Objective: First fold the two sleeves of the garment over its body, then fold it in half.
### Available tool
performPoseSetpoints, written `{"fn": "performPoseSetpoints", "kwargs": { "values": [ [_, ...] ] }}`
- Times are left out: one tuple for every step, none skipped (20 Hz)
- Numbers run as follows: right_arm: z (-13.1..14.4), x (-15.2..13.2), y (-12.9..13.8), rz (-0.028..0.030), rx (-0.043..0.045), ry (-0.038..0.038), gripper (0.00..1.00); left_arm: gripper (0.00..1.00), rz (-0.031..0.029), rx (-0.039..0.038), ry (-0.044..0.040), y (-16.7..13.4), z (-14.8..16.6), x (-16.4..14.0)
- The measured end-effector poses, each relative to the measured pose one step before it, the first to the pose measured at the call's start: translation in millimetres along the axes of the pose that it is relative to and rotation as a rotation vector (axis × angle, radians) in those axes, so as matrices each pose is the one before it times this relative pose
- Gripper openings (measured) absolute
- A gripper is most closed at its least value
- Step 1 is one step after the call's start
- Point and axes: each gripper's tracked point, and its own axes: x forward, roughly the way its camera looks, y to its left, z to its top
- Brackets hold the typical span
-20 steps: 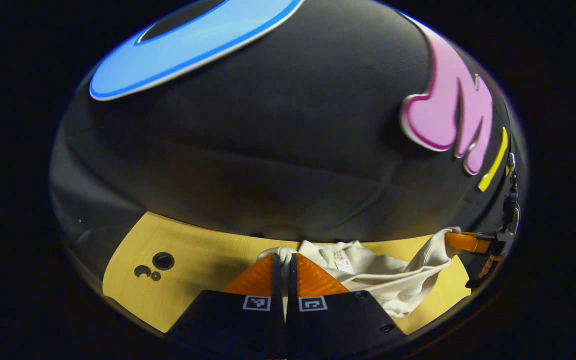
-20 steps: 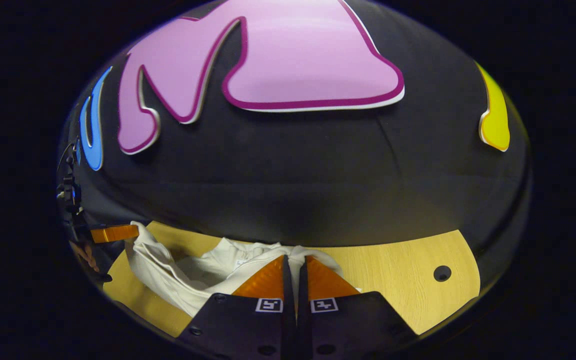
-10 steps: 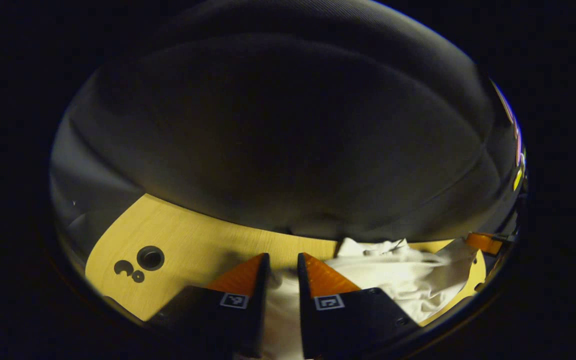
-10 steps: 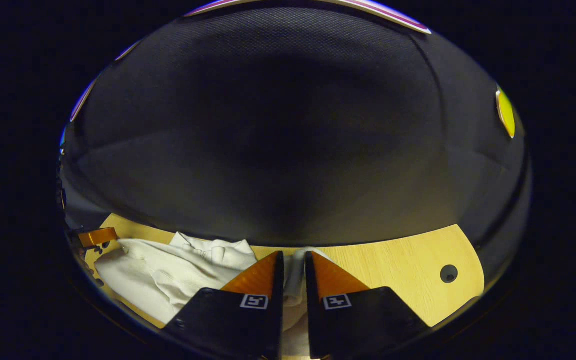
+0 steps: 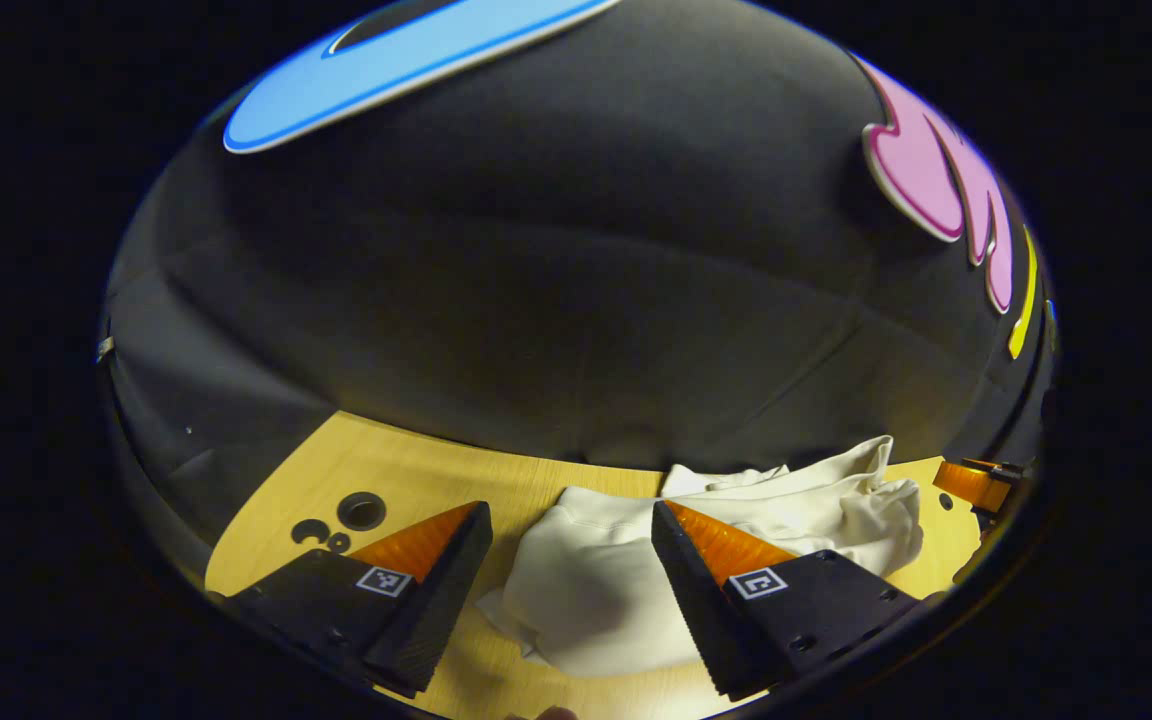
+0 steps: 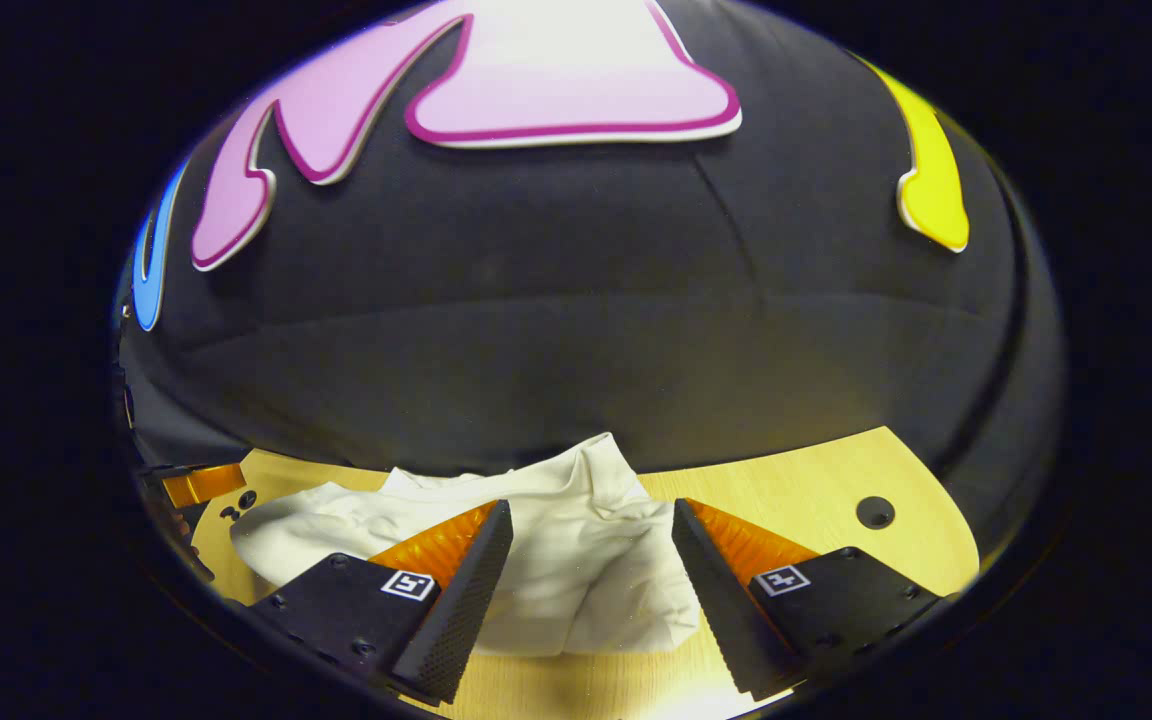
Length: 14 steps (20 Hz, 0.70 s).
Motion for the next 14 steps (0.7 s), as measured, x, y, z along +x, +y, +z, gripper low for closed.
{"fn": "performPoseSetpoints", "kwargs": {
  "values": [
    [5.78,-14.32,0.47,-0.00609,-0.00077,-0.01971,0.99,0.99,-0.00746,0.00807,-0.01967,-1.00,4.76,-15.24],
    [6.23,-15.00,-0.37,-0.00629,0.00074,-0.01117,0.99,0.98,-0.00514,0.00489,-0.02370,-0.31,6.47,-16.72],
    [4.41,-16.58,0.82,-0.00039,0.00002,-0.00544,0.98,0.98,-0.00558,0.00168,-0.01964,-0.36,6.47,-17.66],
    [5.07,-16.77,1.25,0.00455,-0.01013,-0.00621,0.98,0.98,-0.00581,-0.00364,-0.01474,-0.40,5.58,-19.71],
    [5.78,-15.97,-1.11,-0.00656,-0.01531,-0.01102,0.98,0.98,-0.00491,-0.00660,-0.01500,-0.74,3.04,-20.92],
    [7.91,-17.86,-1.39,-0.00723,-0.00976,-0.02203,0.99,0.98,0.00095,0.00060,-0.02324,1.52,4.64,-21.93],
    [8.25,-19.41,0.55,-0.00394,-0.00606,-0.02847,0.98,0.98,0.00763,0.00282,-0.02234,3.59,4.52,-19.31],
    [5.34,-18.48,-0.53,-0.00184,-0.00606,-0.02037,0.98,0.98,0.00522,0.00213,-0.01690,1.73,3.13,-20.97],
    [4.56,-18.74,-0.85,-0.00162,-0.00856,-0.01420,0.98,0.98,0.00547,0.00338,-0.01193,1.99,2.42,-23.23],
    [2.04,-19.09,-1.79,-0.00183,-0.01159,-0.00705,0.98,0.98,0.00030,0.00262,-0.00403,2.03,0.68,-20.48],
    [2.26,-20.55,-0.95,-0.00228,-0.00579,-0.00792,0.98,0.98,-0.01293,0.00133,-0.00494,-1.28,0.15,-20.74],
    [1.39,-19.70,-1.23,-0.00256,-0.00137,-0.00728,0.98,0.98,-0.00570,0.00217,-0.01277,-0.45,0.80,-18.67],
    [0.40,-20.27,-1.09,-0.00492,0.00064,-0.00891,0.98,0.98,-0.00229,0.00647,-0.00889,0.48,0.62,-20.70],
    [-1.50,-22.57,0.75,0.00316,0.00874,-0.00172,0.98,0.98,-0.00117,0.00814,-0.00570,-1.16,-0.49,-20.08]
  ]
}}
